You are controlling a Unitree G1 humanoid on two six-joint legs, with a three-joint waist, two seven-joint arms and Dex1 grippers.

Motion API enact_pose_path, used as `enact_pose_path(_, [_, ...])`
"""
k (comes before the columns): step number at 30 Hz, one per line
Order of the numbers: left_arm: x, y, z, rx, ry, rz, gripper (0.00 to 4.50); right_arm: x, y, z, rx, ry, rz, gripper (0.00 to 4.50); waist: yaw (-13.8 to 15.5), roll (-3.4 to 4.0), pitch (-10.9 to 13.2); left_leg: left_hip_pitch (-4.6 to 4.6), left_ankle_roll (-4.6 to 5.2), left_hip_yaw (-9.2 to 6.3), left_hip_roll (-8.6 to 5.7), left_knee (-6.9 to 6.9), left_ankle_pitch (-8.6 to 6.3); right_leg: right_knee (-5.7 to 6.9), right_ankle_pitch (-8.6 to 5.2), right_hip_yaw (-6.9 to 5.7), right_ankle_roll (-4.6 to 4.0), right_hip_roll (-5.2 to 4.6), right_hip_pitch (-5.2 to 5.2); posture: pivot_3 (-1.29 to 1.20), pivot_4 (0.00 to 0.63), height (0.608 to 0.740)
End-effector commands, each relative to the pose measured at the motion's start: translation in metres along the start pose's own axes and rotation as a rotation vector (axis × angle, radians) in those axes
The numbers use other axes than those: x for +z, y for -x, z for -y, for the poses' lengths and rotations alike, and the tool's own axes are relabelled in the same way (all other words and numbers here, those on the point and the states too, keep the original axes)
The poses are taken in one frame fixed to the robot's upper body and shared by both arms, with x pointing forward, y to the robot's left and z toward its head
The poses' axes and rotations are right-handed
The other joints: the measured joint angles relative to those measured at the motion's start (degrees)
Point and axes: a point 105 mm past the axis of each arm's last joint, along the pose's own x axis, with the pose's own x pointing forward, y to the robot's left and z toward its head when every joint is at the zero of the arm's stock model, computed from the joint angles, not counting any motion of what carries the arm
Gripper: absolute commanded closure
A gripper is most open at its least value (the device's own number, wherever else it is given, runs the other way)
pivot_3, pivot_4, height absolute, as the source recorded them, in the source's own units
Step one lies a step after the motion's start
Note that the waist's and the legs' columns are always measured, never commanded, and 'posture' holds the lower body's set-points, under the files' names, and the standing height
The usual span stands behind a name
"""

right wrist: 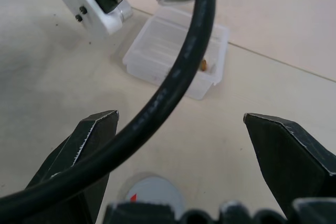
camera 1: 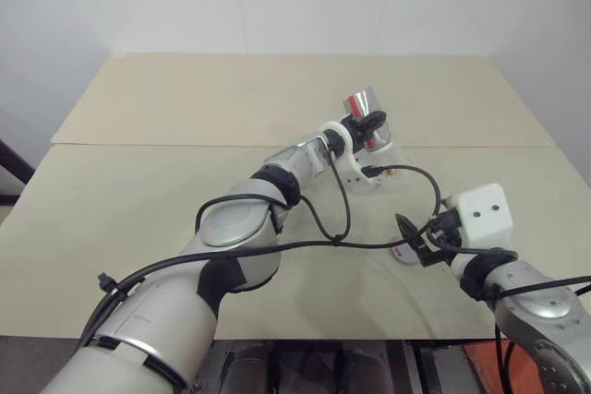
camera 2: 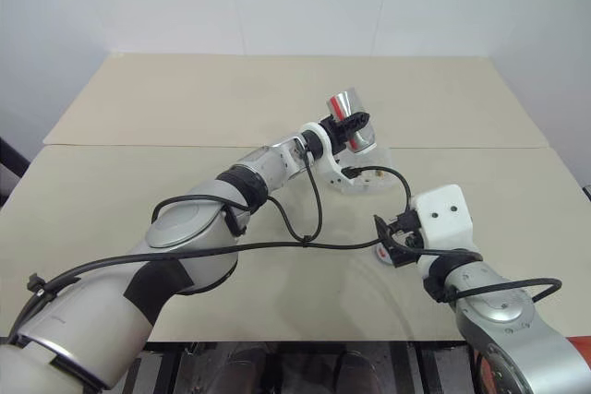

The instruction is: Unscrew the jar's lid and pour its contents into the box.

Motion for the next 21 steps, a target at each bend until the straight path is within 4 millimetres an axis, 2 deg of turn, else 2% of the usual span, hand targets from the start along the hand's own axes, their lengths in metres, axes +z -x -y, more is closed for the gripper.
enact_pose_path(1, [-0.008, -0.003, -0.010, 0.019, 0.051, -0.042, 2.53, 0.011, 0.007, 0.003, -0.029, 0.017, 0.061, 0.06, 0.0, 0.00, 0.0, 0.00, 0.00, 0.00, 0.00, 0.00, 0.00, 0.00, 0.00, 0.00, 0.00, 0.00, 0.00, 0.00, 0.150, 0.740])
enact_pose_path(2, [-0.009, -0.003, -0.009, 0.012, 0.077, -0.052, 2.53, 0.011, 0.007, 0.003, -0.029, 0.017, 0.060, 0.06, 0.0, 0.00, 0.0, -0.01, 0.00, 0.00, 0.00, 0.00, 0.00, 0.00, 0.00, 0.00, 0.00, 0.00, -0.01, 0.00, 0.150, 0.740])
enact_pose_path(5, [-0.020, -0.001, -0.004, -0.012, 0.304, -0.135, 2.53, 0.011, 0.007, 0.002, -0.029, 0.019, 0.057, 0.06, -0.1, 0.00, 0.0, -0.01, 0.00, 0.01, 0.02, 0.01, 0.00, 0.02, 0.00, 0.02, 0.00, 0.00, -0.03, 0.00, 0.150, 0.740])
enact_pose_path(7, [-0.032, 0.000, 0.000, -0.024, 0.578, -0.225, 2.53, 0.011, 0.007, 0.002, -0.027, 0.021, 0.056, 0.06, -0.1, 0.00, 0.0, -0.01, 0.00, 0.01, 0.04, 0.01, 0.00, 0.04, 0.00, 0.02, 0.00, 0.00, -0.05, 0.00, 0.150, 0.740])
enact_pose_path(10, [-0.046, 0.004, 0.006, -0.018, 0.893, -0.314, 2.53, 0.012, 0.007, 0.002, -0.024, 0.026, 0.054, 0.06, -0.2, 0.00, 0.0, -0.01, 0.00, 0.02, 0.06, 0.03, 0.00, 0.06, 0.00, 0.03, 0.00, 0.00, -0.07, 0.00, 0.150, 0.740])
enact_pose_path(13, [-0.061, 0.015, 0.023, -0.001, 1.376, -0.407, 2.53, 0.012, 0.005, -0.001, -0.015, 0.029, 0.055, 0.06, -0.5, 0.01, 0.0, -0.01, 0.00, 0.03, 0.05, 0.03, 0.00, 0.08, 0.00, 0.03, 0.00, 0.00, -0.06, 0.00, 0.150, 0.740])
enact_pose_path(14, [-0.062, 0.018, 0.030, -0.002, 1.559, -0.413, 2.53, 0.013, 0.005, -0.001, -0.011, 0.030, 0.056, 0.06, -0.6, -0.01, -0.1, 0.01, 0.00, 0.03, 0.06, 0.03, 0.01, 0.10, 0.00, 0.03, 0.00, 0.00, -0.06, 0.00, 0.150, 0.740])
enact_pose_path(16, [-0.064, 0.024, 0.040, 0.019, 1.809, -0.399, 2.53, 0.013, 0.004, -0.003, 0.001, 0.027, 0.060, 0.06, -0.9, 0.00, -0.1, 0.01, -0.01, 0.04, 0.05, 0.04, 0.02, 0.14, 0.00, 0.03, -0.01, 0.00, -0.08, 0.00, 0.150, 0.740])
enact_pose_path(20, [-0.062, 0.037, 0.051, 0.100, 2.171, -0.272, 2.53, 0.014, 0.000, -0.005, 0.023, 0.027, 0.061, 0.06, -1.0, 0.02, -0.1, 0.10, -0.05, 0.06, 0.03, 0.05, 0.04, 0.20, 0.00, 0.03, -0.01, 0.00, -0.03, 0.00, 0.150, 0.740])
enact_pose_path(21, [-0.061, 0.042, 0.056, 0.125, 2.217, -0.237, 2.53, 0.014, -0.002, -0.006, 0.030, 0.027, 0.061, 0.06, -1.0, 0.02, -0.1, 0.11, -0.05, 0.05, 0.02, 0.06, 0.05, 0.20, 0.00, 0.02, 0.00, 0.00, -0.01, 0.00, 0.150, 0.740])
